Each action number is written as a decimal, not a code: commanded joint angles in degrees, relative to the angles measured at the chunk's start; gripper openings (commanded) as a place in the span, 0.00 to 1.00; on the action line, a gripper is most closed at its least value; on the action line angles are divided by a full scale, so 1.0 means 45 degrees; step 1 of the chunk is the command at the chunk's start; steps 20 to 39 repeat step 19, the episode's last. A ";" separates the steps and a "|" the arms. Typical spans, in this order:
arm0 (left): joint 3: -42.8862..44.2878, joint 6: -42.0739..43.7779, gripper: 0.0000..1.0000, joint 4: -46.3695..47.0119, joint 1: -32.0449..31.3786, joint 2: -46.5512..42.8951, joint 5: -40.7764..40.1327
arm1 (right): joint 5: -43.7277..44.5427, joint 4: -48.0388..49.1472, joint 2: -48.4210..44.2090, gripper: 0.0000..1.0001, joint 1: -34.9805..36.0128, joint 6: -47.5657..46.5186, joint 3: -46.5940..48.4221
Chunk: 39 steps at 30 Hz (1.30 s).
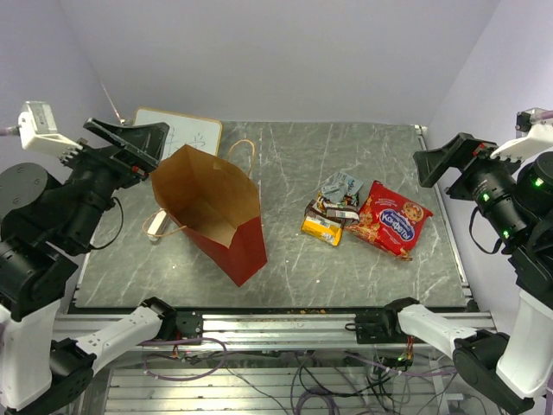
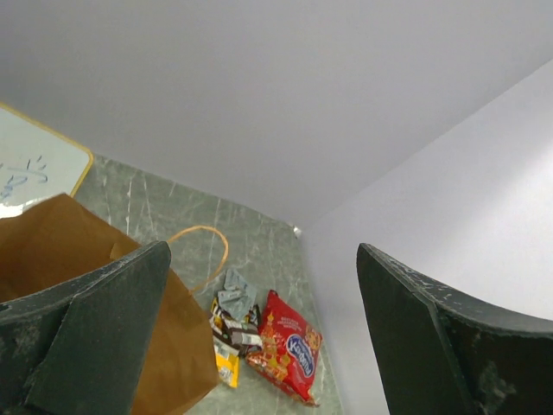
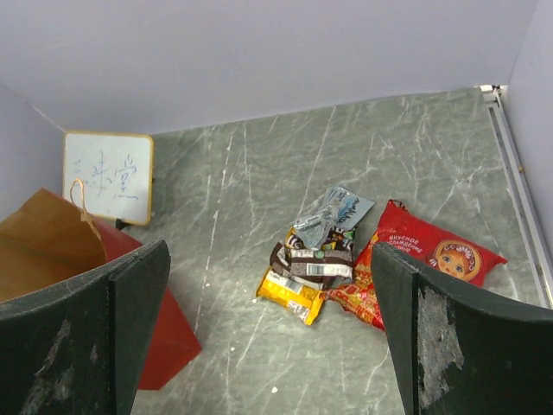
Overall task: Take the snacks out of the paper bag
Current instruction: Reset both arms
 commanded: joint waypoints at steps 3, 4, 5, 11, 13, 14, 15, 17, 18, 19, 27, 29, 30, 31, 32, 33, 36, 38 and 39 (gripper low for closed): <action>-0.0833 -0.0512 1.00 0.0253 0.0059 -0.0013 0.0395 | -0.0365 -0.0048 -0.0030 1.00 -0.0058 0.0084 0.0097; -0.0792 -0.0435 1.00 0.0241 0.0058 0.0004 0.0385 | -0.0346 -0.0078 0.0021 1.00 -0.0053 0.0094 0.0192; -0.0711 -0.0298 1.00 0.0220 0.0058 0.0040 0.0384 | -0.0302 -0.0060 0.0027 1.00 -0.0053 0.0149 0.0247; -0.0562 -0.0110 1.00 0.0080 0.0058 0.0116 0.0457 | -0.0081 0.0094 0.0073 1.00 -0.0068 0.0381 -0.0002; -0.0751 -0.0158 0.99 0.0361 0.0058 0.0047 0.0653 | 0.0103 0.0136 0.0072 1.00 -0.0058 0.0453 -0.0006; -0.0828 -0.0185 0.99 0.0408 0.0058 0.0021 0.0706 | 0.0216 0.0191 0.0053 1.00 -0.0066 0.0465 -0.0038; -0.0908 -0.0223 1.00 0.0421 0.0060 0.0001 0.0724 | 0.0271 0.0257 0.0034 1.00 -0.0067 0.0433 -0.0072; -0.0969 -0.0186 1.00 0.0493 0.0058 0.0008 0.0793 | 0.0106 0.0634 -0.0197 1.00 -0.0055 0.0127 -0.0686; -0.0967 -0.0110 1.00 0.0578 0.0058 0.0038 0.0882 | 0.0275 0.0566 -0.0178 1.00 -0.0053 0.0254 -0.0773; -0.0933 -0.0038 1.00 0.0645 0.0058 0.0094 0.1084 | 0.0322 0.0445 -0.0081 1.00 -0.0055 0.0213 -0.0659; -0.0933 -0.0038 1.00 0.0645 0.0058 0.0094 0.1084 | 0.0322 0.0445 -0.0081 1.00 -0.0055 0.0213 -0.0659; -0.0933 -0.0038 1.00 0.0645 0.0058 0.0094 0.1084 | 0.0322 0.0445 -0.0081 1.00 -0.0055 0.0213 -0.0659; -0.0933 -0.0038 1.00 0.0645 0.0058 0.0094 0.1084 | 0.0322 0.0445 -0.0081 1.00 -0.0055 0.0213 -0.0659; -0.0933 -0.0038 1.00 0.0645 0.0058 0.0094 0.1084 | 0.0322 0.0445 -0.0081 1.00 -0.0055 0.0213 -0.0659; -0.0933 -0.0038 1.00 0.0645 0.0058 0.0094 0.1084 | 0.0322 0.0445 -0.0081 1.00 -0.0055 0.0213 -0.0659; -0.0933 -0.0038 1.00 0.0645 0.0058 0.0094 0.1084 | 0.0322 0.0445 -0.0081 1.00 -0.0055 0.0213 -0.0659; -0.0933 -0.0038 1.00 0.0645 0.0058 0.0094 0.1084 | 0.0322 0.0445 -0.0081 1.00 -0.0055 0.0213 -0.0659; -0.0933 -0.0038 1.00 0.0645 0.0058 0.0094 0.1084 | 0.0322 0.0445 -0.0081 1.00 -0.0055 0.0213 -0.0659; -0.0933 -0.0038 1.00 0.0645 0.0058 0.0094 0.1084 | 0.0322 0.0445 -0.0081 1.00 -0.0055 0.0213 -0.0659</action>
